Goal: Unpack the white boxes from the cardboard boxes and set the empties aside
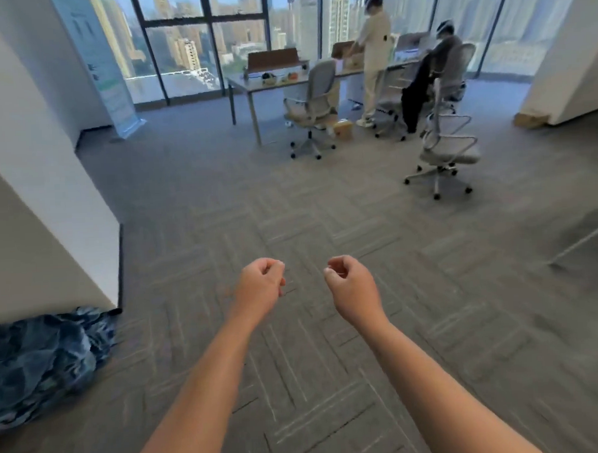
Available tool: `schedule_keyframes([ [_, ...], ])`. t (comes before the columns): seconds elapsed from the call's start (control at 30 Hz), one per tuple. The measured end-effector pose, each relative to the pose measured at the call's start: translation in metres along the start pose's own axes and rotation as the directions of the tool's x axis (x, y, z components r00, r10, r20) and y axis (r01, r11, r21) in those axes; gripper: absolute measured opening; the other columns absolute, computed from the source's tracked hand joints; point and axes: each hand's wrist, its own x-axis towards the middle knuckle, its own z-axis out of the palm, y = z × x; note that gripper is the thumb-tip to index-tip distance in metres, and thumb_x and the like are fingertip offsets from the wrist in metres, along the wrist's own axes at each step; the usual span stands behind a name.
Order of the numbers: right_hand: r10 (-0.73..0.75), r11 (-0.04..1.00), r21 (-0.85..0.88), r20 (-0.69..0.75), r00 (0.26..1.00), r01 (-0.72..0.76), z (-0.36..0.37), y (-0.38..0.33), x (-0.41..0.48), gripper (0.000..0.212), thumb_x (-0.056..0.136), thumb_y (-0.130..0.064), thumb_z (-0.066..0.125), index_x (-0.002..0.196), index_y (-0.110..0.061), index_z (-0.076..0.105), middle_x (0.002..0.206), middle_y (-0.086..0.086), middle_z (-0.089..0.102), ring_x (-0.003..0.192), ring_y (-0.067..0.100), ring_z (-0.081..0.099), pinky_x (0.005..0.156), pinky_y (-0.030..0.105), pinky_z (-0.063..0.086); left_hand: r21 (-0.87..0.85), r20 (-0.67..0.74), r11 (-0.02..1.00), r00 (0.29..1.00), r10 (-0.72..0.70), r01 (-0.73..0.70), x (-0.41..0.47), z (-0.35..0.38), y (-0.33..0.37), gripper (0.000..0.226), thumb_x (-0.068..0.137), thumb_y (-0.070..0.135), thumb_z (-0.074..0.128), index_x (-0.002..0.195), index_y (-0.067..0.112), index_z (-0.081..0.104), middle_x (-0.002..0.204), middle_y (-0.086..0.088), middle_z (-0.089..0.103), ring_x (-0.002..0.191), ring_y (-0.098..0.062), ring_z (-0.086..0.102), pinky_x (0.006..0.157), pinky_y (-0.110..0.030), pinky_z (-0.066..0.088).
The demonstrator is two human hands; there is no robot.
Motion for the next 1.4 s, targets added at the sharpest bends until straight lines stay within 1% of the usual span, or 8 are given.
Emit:
schedule_keyframes([
  [0.17,0.070,0.996,0.061,-0.168,0.983,-0.061,-0.122,0.042,0.056,0.016,0.098,-0.021,0.058,0.111,-0.014,0.063,0.091,-0.011,0.063,0.082,0.001,0.058,0.065,0.013,0.041,0.069,0.204,0.991,0.974,0.096,-0.112,0.034,0.132,0.066,0.025,0.095,0.028,0.052,0.087,0.012,0.068,0.075,-0.009,0.070,0.063,-0.017,0.060,0.070,-0.044,0.055],
  [0.33,0.149,0.988,0.081,-0.348,0.925,-0.129,-0.212,0.088,0.106,0.017,0.098,-0.021,0.058,0.113,-0.014,0.065,0.094,-0.008,0.065,0.083,-0.001,0.057,0.065,0.009,0.040,0.047,0.373,0.982,0.915,0.155,-0.186,0.076,0.251,0.111,0.025,0.095,0.029,0.053,0.086,0.013,0.069,0.075,-0.006,0.070,0.062,-0.014,0.061,0.072,-0.042,0.056],
  [0.47,0.171,0.985,0.049,-0.462,0.870,-0.167,-0.269,0.118,0.163,0.013,0.098,-0.020,0.059,0.108,-0.016,0.065,0.089,-0.011,0.064,0.078,0.005,0.060,0.059,0.006,0.042,-0.021,0.465,0.981,0.867,0.180,-0.193,0.126,0.338,0.136,0.024,0.095,0.026,0.053,0.087,0.009,0.069,0.078,-0.010,0.071,0.062,-0.015,0.060,0.072,-0.043,0.055],
  [0.6,0.190,0.976,0.014,-0.535,0.823,-0.216,-0.320,0.134,0.234,0.012,0.099,-0.021,0.057,0.109,-0.018,0.063,0.089,-0.013,0.063,0.070,0.000,0.056,0.056,0.004,0.042,-0.068,0.550,0.979,0.812,0.197,-0.192,0.193,0.421,0.170,0.023,0.095,0.023,0.054,0.087,0.007,0.068,0.072,-0.004,0.068,0.060,-0.014,0.059,0.070,-0.039,0.054],
  [0.97,0.271,0.949,0.099,-0.741,0.614,-0.299,-0.464,0.171,0.396,0.010,0.098,-0.020,0.058,0.105,-0.021,0.064,0.087,-0.012,0.065,0.070,-0.001,0.057,0.057,0.005,0.042,-0.127,0.749,0.954,0.604,0.273,-0.273,0.308,0.637,0.293,0.023,0.096,0.020,0.054,0.086,0.004,0.068,0.071,-0.004,0.066,0.059,-0.014,0.057,0.065,-0.034,0.050],
  [1.1,0.298,0.940,0.140,-0.783,0.545,-0.312,-0.525,0.213,0.439,0.010,0.097,-0.021,0.058,0.105,-0.022,0.064,0.090,-0.013,0.064,0.079,-0.002,0.058,0.060,0.009,0.040,-0.106,0.808,0.952,0.533,0.250,-0.287,0.329,0.729,0.313,0.022,0.096,0.022,0.054,0.087,0.008,0.068,0.073,-0.004,0.067,0.059,-0.013,0.059,0.065,-0.034,0.051],
  [1.27,0.313,0.939,0.174,-0.790,0.527,-0.297,-0.611,0.273,0.512,0.012,0.098,-0.022,0.057,0.107,-0.021,0.064,0.090,-0.013,0.063,0.081,-0.001,0.057,0.063,0.014,0.039,-0.060,0.827,0.941,0.512,0.233,-0.332,0.359,0.849,0.348,0.021,0.097,0.025,0.053,0.091,0.013,0.069,0.079,-0.006,0.070,0.062,-0.014,0.060,0.066,-0.034,0.051],
  [1.4,0.308,0.943,0.169,-0.772,0.556,-0.287,-0.683,0.300,0.583,0.011,0.098,-0.022,0.057,0.106,-0.021,0.064,0.089,-0.014,0.062,0.079,-0.001,0.057,0.061,0.013,0.038,-0.049,0.803,0.949,0.553,0.223,-0.312,0.386,0.926,0.391,0.021,0.097,0.023,0.053,0.092,0.010,0.069,0.076,-0.005,0.069,0.062,-0.015,0.060,0.066,-0.034,0.052],
])
